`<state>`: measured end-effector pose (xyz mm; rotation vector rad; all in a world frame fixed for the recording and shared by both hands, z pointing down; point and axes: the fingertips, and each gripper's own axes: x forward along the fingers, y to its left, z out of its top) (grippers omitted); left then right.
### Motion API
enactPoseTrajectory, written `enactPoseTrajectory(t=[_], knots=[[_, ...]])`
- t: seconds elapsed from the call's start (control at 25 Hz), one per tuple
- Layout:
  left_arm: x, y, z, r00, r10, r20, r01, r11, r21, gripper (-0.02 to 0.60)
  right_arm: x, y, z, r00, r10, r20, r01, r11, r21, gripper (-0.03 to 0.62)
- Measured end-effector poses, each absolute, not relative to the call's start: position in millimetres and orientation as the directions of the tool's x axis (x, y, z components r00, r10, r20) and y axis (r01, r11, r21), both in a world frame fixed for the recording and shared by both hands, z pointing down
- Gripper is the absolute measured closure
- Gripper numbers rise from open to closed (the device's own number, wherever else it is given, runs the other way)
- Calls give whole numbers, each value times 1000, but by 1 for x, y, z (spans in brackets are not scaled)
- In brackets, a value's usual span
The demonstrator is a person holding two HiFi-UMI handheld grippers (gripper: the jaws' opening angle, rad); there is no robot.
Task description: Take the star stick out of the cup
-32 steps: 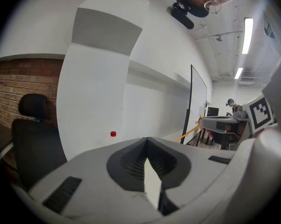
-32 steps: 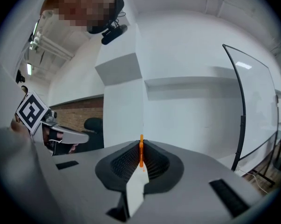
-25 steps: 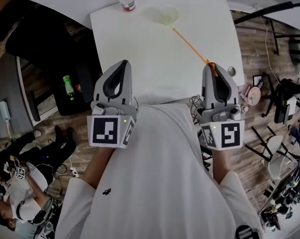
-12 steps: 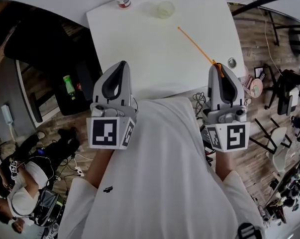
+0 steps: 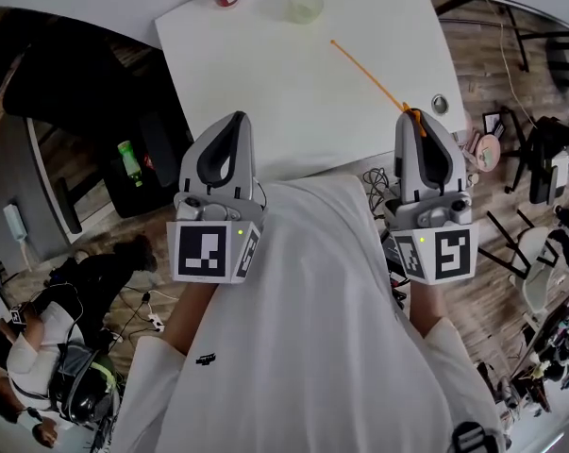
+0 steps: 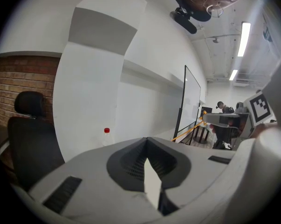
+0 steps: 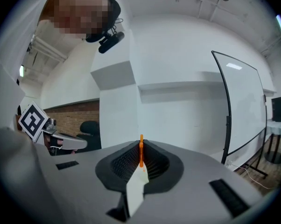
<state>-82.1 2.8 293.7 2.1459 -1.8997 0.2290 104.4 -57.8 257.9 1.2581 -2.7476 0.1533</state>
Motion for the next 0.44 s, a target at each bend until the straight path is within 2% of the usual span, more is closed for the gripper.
enactPoseTrajectory(t=[0.44], knots=[[-70,4,284,134,-950,284,-990,-114,84,588,123,-54,249,-639,-756,141,-767,640,-42,572]])
